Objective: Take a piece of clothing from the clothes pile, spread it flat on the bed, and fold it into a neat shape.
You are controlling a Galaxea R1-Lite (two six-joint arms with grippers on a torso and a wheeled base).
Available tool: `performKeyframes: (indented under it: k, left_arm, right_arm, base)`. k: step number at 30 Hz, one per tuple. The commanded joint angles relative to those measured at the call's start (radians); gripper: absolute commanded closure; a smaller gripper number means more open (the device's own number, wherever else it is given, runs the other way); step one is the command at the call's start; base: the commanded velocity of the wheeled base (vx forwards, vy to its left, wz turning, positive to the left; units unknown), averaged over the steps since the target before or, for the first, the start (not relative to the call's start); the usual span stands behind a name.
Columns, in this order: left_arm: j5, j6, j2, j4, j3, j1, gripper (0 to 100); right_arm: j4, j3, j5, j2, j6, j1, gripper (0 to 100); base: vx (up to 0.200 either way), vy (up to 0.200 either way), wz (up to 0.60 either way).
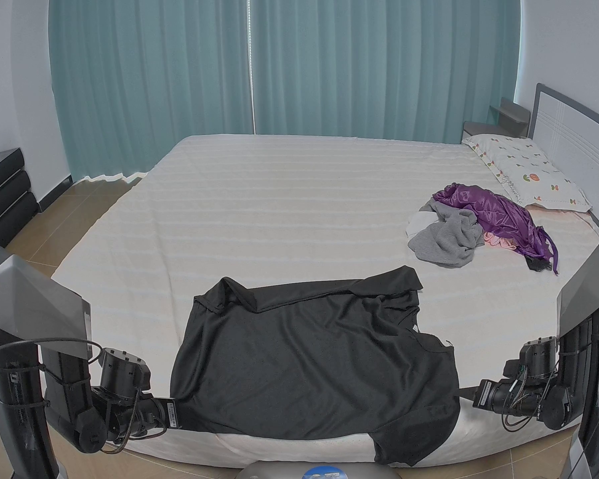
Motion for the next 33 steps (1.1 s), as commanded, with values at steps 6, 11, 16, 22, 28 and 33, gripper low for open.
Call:
performKeyframes:
  k: [6, 11, 16, 22, 28, 33]
  left_arm:
    - [0.001, -0.021, 0.001, 0.000, -0.014, -0.002, 0]
    - [0.001, -0.049, -0.022, 0.000, -0.023, 0.007, 0]
    - [-0.002, -0.051, -0.075, 0.000, -0.034, 0.026, 0]
    - [-0.007, -0.066, -0.134, 0.000, -0.074, 0.061, 0]
    - [-0.007, -0.138, -0.135, 0.001, -0.109, 0.053, 0]
    - [-0.007, -0.162, -0.131, 0.003, -0.114, 0.052, 0]
  right_arm:
    - [-0.014, 0.018, 0.026, -0.016, 0.046, 0.008, 0]
    - [-0.023, 0.018, 0.060, -0.051, 0.097, 0.004, 0]
    - [-0.034, 0.018, 0.080, -0.073, 0.161, 0.012, 0]
    - [-0.047, 0.018, 0.089, -0.086, 0.283, 0.031, 0]
    - [-0.047, 0.018, 0.135, -0.116, 0.359, 0.031, 0]
    - [-0.047, 0.012, 0.153, -0.122, 0.390, 0.023, 0]
  base:
    - [0.000, 0.000, 0.00]
    - [0.000, 0.000, 0.00]
    - [0.000, 0.000, 0.00]
    - [0.000, 0.000, 0.00]
    - [0.000, 0.000, 0.00]
    - [0.000, 0.000, 0.00]
